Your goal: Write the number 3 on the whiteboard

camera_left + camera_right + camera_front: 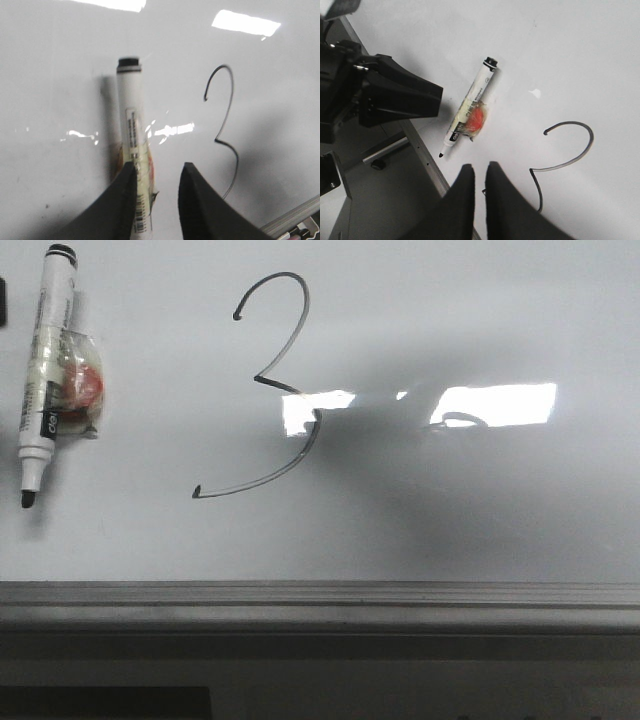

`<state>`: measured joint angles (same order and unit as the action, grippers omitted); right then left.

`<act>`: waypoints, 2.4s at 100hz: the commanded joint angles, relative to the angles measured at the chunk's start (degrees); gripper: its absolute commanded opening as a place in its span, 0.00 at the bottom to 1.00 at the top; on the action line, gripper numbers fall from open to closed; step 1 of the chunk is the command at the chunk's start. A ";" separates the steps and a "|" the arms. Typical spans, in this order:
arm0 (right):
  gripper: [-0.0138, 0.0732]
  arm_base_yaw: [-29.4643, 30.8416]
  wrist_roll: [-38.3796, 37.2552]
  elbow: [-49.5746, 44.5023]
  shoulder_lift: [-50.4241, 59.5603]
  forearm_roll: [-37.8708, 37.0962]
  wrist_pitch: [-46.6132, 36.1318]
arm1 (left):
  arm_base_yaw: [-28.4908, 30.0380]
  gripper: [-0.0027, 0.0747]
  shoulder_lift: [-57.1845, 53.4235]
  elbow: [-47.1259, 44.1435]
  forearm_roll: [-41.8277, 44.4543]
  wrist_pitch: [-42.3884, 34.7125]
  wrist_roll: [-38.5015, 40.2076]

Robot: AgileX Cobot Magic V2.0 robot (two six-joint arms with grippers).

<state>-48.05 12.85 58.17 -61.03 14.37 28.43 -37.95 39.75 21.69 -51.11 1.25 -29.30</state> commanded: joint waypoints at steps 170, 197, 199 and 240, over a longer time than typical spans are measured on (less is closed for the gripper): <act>0.08 0.35 0.34 -41.42 53.60 -7.30 -24.77 | 2.08 0.01 -28.05 -6.76 30.38 -3.91 0.69; 0.08 0.35 0.34 -41.42 53.60 -7.30 -24.77 | 15.38 0.01 -28.05 -6.76 40.80 -0.13 17.35; 0.08 0.35 0.34 -41.42 53.60 -7.30 -24.77 | 16.06 0.01 -28.05 -6.76 41.98 -0.03 18.88; 0.08 0.35 0.34 -41.42 53.60 -7.30 -24.77 | 34.03 0.01 -34.97 -13.35 51.71 -0.04 21.59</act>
<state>-47.94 12.85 15.30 -6.86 7.41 8.42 -5.68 6.69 9.04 0.00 5.15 -8.99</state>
